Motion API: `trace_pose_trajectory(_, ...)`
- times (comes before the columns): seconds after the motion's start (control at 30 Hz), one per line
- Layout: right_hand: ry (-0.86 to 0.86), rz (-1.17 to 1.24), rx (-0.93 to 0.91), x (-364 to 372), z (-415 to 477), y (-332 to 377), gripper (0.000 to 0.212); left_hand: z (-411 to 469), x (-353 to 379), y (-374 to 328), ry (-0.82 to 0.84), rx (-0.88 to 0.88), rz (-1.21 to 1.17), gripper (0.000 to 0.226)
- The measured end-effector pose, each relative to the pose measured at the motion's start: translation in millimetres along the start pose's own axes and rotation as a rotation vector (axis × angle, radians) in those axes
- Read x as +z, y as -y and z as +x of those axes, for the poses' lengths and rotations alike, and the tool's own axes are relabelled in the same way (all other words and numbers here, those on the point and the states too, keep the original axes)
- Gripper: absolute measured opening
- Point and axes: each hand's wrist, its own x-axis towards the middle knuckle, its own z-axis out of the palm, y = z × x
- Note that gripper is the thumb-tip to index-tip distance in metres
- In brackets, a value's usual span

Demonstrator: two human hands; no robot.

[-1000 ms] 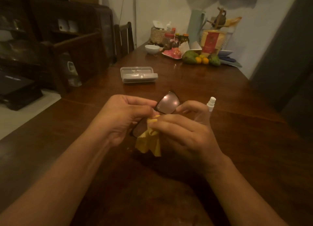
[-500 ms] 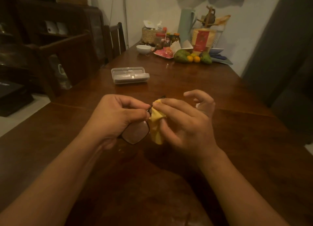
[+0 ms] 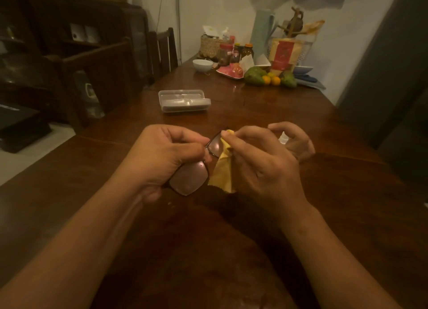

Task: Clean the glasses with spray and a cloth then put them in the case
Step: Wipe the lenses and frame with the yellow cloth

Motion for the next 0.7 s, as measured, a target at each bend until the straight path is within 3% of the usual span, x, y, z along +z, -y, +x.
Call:
trace_pose_trajectory(0.17,-0.017,-0.004,-0.130,-1.5,-3.5,5.4,0.029,-2.0,-2.0,-2.8,-0.004,0.029,-0.045,0.021)
trace_pose_trajectory(0.3,-0.099,-0.118,-0.080,-6.3,-4.7,-4.8,0.023,-3.6,-3.5,-4.5,-0.010,0.012,-0.038,0.022)
trace_pose_trajectory(0.4,-0.108,-0.076,-0.034,-3.1,-3.3,-1.5,0.026,-4.5,-2.1,-5.0,0.014,0.015,-0.029,0.024)
trace_pose_trajectory(0.6,-0.028,0.044,-0.189,-2.4,-2.6,5.7,0.026,-4.3,-4.0,-3.3,0.005,0.042,-0.053,0.024)
trace_pose_trajectory(0.7,-0.073,-0.033,-0.183,-6.1,-5.1,-5.4,0.022,-6.0,-4.6,-5.8,0.030,0.042,-0.036,0.025)
